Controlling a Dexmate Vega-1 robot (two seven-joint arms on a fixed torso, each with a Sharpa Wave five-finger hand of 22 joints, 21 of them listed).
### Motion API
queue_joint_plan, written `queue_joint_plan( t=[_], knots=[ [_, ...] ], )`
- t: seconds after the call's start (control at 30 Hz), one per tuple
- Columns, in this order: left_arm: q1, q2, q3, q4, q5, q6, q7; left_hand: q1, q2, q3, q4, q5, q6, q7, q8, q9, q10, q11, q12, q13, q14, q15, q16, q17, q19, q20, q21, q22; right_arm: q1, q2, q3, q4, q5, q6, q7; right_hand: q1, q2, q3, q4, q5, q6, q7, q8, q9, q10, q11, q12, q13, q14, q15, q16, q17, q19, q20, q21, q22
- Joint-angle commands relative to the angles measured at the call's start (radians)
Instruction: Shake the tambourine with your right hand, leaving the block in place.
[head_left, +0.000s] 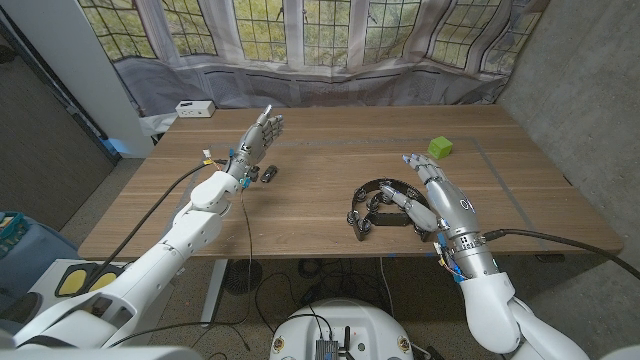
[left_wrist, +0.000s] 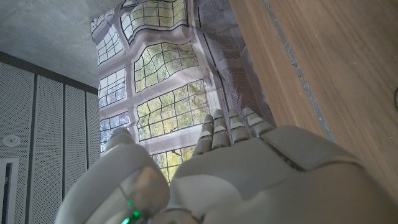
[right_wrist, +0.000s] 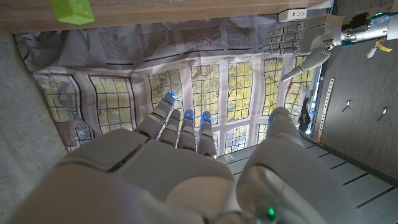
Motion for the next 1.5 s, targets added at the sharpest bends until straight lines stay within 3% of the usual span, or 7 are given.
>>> queue_joint_plan(
  t=[0.03,0.2,0.67,0.8,1.07,1.4,1.5],
  knots=[
    [0.004,0.011,-0.007,-0.008,-0.007,-0.004,-0.016,0.011,0.001,0.004,-0.004,-0.002,0.014,0.001,0.005,0.005,0.012,-0.001,0.007,0.004,0.007,0.003,0.005,0.003,0.005,0.006,0.003,0.005,0.0,-0.038,-0.056,-0.053,-0.143,-0.165,0.018,0.02,0.003,0.011,-0.005,0.004,-0.015,-0.002,-0.004,0.006,-0.012,-0.001,-0.003,0.003,-0.005,-0.006,-0.003,-0.002,0.01,0.002,0.008,0.002],
    [0.003,0.012,-0.008,-0.009,-0.012,0.0,-0.019,0.012,0.003,0.005,-0.005,-0.002,0.018,-0.002,0.005,0.005,0.015,0.0,0.008,0.004,0.009,0.004,0.005,0.003,0.003,0.006,0.002,0.005,0.012,-0.054,-0.071,-0.065,-0.133,-0.186,0.041,0.037,-0.005,0.014,0.001,0.002,-0.005,-0.003,0.006,0.007,-0.006,0.007,0.007,0.003,-0.04,0.011,-0.011,-0.002,-0.076,0.025,-0.016,0.003],
    [0.0,0.01,-0.006,0.007,-0.019,-0.004,-0.04,0.014,0.006,0.007,-0.007,-0.003,0.025,-0.001,0.005,0.005,0.018,-0.001,0.006,0.004,0.003,0.004,0.0,0.003,-0.006,0.009,-0.003,0.005,0.068,-0.098,-0.144,-0.098,-0.195,-0.301,0.167,0.036,-0.02,0.008,0.012,0.001,0.062,-0.018,0.025,0.008,0.021,0.007,0.018,0.004,-0.086,0.012,-0.014,-0.002,-0.234,-0.004,-0.024,0.003],
    [0.0,0.008,-0.005,0.013,-0.022,-0.009,-0.047,0.014,0.006,0.007,-0.008,-0.003,0.025,-0.001,0.005,0.005,0.02,-0.001,0.006,0.004,0.004,0.005,0.0,0.003,-0.007,0.008,-0.004,0.005,0.086,-0.118,-0.166,-0.117,-0.235,-0.346,0.233,0.039,-0.019,0.01,0.011,0.002,0.063,-0.017,0.024,0.008,0.019,0.006,0.017,0.005,-0.088,0.011,-0.014,-0.002,-0.23,-0.007,-0.018,0.003],
    [0.011,0.01,-0.008,0.008,-0.027,-0.012,-0.049,0.015,0.007,0.007,-0.009,-0.003,0.027,-0.002,0.004,0.005,0.02,-0.002,0.006,0.004,0.004,0.004,-0.001,0.003,-0.006,0.008,-0.004,0.005,0.139,-0.145,-0.229,-0.148,-0.392,-0.452,0.412,0.102,-0.017,0.037,-0.003,0.002,-0.041,-0.017,-0.01,0.01,-0.04,0.001,0.003,0.005,-0.093,0.01,-0.007,-0.008,-0.104,0.013,0.026,0.002],
    [0.03,0.02,-0.014,-0.008,-0.029,-0.01,-0.04,0.016,0.008,0.008,-0.01,-0.004,0.034,-0.002,0.005,0.005,0.021,-0.001,0.005,0.004,0.005,0.003,-0.001,0.003,-0.006,0.009,-0.005,0.005,0.149,-0.173,-0.215,-0.167,-0.373,-0.443,0.488,0.119,-0.023,0.041,-0.002,0.001,-0.06,-0.014,-0.004,0.011,-0.026,-0.001,0.013,0.004,-0.044,-0.004,0.011,-0.009,-0.055,0.007,0.034,0.001],
    [0.032,0.023,-0.014,-0.01,-0.03,-0.006,-0.041,0.016,0.009,0.008,-0.01,-0.004,0.034,-0.003,0.005,0.005,0.021,-0.001,0.004,0.004,0.005,0.004,-0.001,0.003,-0.007,0.009,-0.005,0.005,0.154,-0.177,-0.209,-0.167,-0.356,-0.434,0.492,0.12,-0.025,0.04,0.005,0.0,-0.063,-0.012,0.001,0.011,-0.011,-0.003,0.018,0.004,0.012,-0.007,0.031,-0.005,-0.01,0.003,0.043,0.002]
  ],
)
